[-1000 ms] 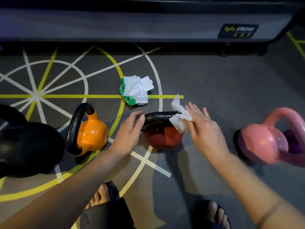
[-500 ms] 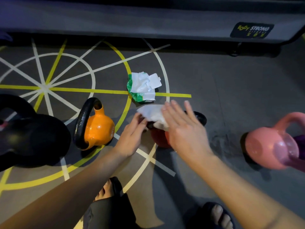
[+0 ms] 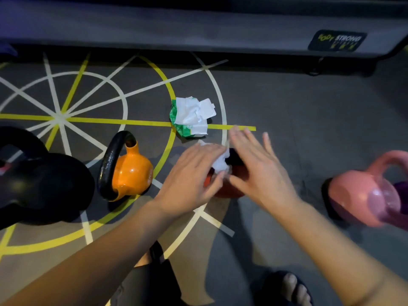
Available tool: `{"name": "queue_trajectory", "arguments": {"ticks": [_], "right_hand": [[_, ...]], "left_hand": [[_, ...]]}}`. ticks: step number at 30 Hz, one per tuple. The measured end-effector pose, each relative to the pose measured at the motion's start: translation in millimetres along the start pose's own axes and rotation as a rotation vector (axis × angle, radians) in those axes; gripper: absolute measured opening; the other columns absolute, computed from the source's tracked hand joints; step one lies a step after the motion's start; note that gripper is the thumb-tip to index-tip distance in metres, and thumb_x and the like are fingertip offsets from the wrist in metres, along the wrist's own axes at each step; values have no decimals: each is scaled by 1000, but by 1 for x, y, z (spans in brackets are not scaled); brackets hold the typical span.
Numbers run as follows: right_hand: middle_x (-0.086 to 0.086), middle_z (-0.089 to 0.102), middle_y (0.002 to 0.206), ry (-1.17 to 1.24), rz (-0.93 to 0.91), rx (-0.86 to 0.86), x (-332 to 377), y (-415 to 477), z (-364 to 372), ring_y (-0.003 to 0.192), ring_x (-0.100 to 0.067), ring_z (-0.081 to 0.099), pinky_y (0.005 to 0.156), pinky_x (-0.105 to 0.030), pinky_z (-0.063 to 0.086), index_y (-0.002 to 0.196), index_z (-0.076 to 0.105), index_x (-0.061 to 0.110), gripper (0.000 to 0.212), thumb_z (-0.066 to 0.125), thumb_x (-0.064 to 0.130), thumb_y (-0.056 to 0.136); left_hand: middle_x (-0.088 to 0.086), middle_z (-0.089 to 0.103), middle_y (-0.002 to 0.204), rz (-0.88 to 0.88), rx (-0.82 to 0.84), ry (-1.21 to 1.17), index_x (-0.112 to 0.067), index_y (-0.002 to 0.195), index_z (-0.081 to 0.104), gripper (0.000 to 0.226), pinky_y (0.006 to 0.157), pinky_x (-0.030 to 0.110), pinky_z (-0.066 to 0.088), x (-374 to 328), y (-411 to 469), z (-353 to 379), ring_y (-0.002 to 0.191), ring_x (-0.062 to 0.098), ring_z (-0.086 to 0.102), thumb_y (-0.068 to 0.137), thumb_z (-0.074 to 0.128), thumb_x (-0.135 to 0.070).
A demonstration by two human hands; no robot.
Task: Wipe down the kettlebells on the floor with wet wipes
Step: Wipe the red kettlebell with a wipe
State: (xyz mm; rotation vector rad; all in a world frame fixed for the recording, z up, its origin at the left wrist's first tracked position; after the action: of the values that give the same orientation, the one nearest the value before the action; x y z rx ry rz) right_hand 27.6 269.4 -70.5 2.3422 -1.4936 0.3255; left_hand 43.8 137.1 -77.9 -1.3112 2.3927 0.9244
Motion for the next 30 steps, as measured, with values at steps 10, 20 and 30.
{"name": "queue_trajectory", "arguments": {"ticks": [10,20,30], "right_hand": [[-1,44,158,56,175,35,-52,-8,5,150,-15,34,125,-30,14,154,40,12,77,75,37,90],[-4,58,146,59,184,28,-53,-11,5,144,-20,45,125,-39,22,146,54,14,68,67,49,89],[-5,61,143,12,209,-2,-55,-13,7,142,-21,48,123,-46,28,145,54,15,66,71,45,88]], "left_hand": [[7,68,133,56,61,191,-9,135,66,48,91,39,60,-9,37,25,119,22,68,102,48,-39],[6,57,147,38,-45,-77,-5,141,59,42,115,40,44,12,4,17,140,17,51,100,64,-3],[15,51,151,-22,-115,135,1,147,49,47,115,44,42,-2,-4,23,143,27,47,102,58,-7]]}}
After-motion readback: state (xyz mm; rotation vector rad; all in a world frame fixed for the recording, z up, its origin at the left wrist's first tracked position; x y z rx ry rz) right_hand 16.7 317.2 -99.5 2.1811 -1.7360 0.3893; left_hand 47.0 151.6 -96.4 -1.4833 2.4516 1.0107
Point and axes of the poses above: each hand's wrist, its own y-axis towards the middle knuckle, its own z-axis out of the palm, x = y × z, the point moved 9 cm from there along y, towards the middle knuckle
